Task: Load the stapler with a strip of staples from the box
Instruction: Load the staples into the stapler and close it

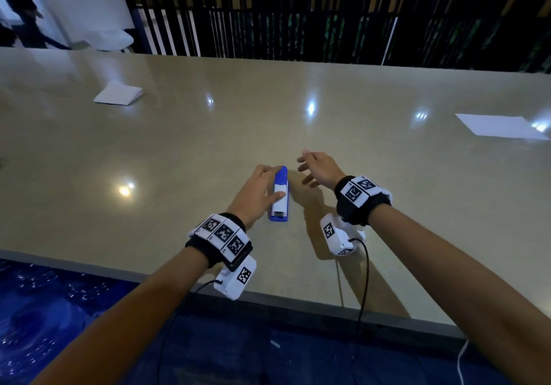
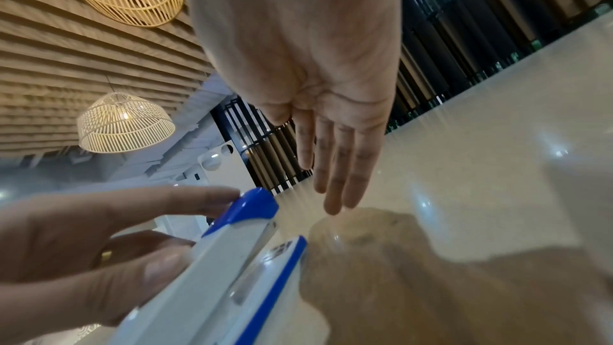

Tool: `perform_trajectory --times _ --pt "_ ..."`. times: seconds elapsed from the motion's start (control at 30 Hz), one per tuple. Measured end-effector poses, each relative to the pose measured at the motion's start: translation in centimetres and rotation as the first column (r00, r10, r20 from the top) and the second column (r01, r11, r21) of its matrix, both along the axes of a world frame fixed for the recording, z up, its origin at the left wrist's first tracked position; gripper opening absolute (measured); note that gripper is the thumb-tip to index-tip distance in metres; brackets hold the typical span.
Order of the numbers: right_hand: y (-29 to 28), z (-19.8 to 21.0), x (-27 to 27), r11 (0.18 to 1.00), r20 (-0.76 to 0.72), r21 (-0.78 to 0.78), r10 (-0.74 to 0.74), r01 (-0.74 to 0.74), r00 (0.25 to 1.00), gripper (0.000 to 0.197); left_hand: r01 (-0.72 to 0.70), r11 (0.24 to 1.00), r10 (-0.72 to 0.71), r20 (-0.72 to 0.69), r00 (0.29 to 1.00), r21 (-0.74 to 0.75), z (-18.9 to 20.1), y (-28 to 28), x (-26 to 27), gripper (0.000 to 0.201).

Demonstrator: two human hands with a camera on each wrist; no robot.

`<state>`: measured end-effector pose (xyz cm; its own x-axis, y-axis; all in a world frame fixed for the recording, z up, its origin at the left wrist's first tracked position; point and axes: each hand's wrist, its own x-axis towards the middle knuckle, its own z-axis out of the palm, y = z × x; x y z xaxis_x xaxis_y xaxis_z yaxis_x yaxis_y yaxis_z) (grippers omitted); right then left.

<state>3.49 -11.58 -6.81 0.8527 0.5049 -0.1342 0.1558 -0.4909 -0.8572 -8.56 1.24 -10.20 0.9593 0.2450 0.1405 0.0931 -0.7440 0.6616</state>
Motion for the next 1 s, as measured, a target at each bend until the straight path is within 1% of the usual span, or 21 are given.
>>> perform_trajectory --times 0.07,0.13,0.27,0.33,0.37,0.43,0.53,0.67,0.73,0.83,1.0 --pt "-1.0 0.4 0.4 0.999 0.05 -0.043 0.001 0.001 0.999 0.045 0.028 0.995 -0.024 -0.041 0.999 0.096 -0.1 0.4 0.4 0.056" --pt "-1.9 0.8 0.6 0.995 0.076 -0.099 0.016 -0.008 0.997 0.041 0.031 0.984 -0.015 -0.089 0.996 0.177 0.1 0.6 0.6 0.055" --pt "-3.5 1.7 0.7 0.981 0.15 -0.194 0.028 0.002 0.988 0.036 0.038 0.951 0.004 -0.136 0.991 0.308 0.5 0.2 0.9 0.052" --pt "-4.5 2.3 0.5 0.96 0.189 -0.28 0.045 0.01 0.981 0.035 0.051 0.922 0.02 -0.179 0.984 0.385 0.8 0.0 1.1 0.049" --pt "-5.0 2.6 0.3 0.943 0.197 -0.334 0.055 0.015 0.979 0.035 0.062 0.917 0.022 -0.205 0.978 0.393 0.9 0.0 1.2 0.047" --pt "-6.1 3.2 -0.2 0.897 0.179 -0.442 0.068 0.018 0.981 0.036 0.081 0.927 0.015 -0.254 0.967 0.365 1.2 -0.2 1.3 0.044" --pt "-7.7 4.1 -1.3 0.815 0.098 -0.579 0.105 -0.029 0.99 0.045 0.1 0.935 0.002 -0.288 0.957 0.339 2.0 0.0 1.4 0.044" --pt "-9.1 4.6 -2.7 0.748 -0.022 -0.658 0.098 -0.088 0.995 0.052 0.119 0.952 -0.015 -0.342 0.94 0.283 2.9 0.4 1.3 0.057" --pt "-9.3 4.3 -3.2 0.721 -0.085 -0.681 0.099 -0.131 0.991 0.054 0.103 0.956 -0.004 -0.337 0.941 0.276 2.8 0.0 1.1 0.057" --pt "-9.2 3.7 -3.8 0.715 -0.144 -0.676 0.112 -0.18 0.983 0.05 0.091 0.958 0.003 -0.327 0.945 0.272 2.5 -0.6 0.8 0.056" --pt "-8.6 3.5 -4.2 0.772 -0.09 -0.624 0.079 -0.118 0.993 0.049 0.083 0.967 -0.003 -0.318 0.948 0.24 2.5 -0.6 0.8 0.056"
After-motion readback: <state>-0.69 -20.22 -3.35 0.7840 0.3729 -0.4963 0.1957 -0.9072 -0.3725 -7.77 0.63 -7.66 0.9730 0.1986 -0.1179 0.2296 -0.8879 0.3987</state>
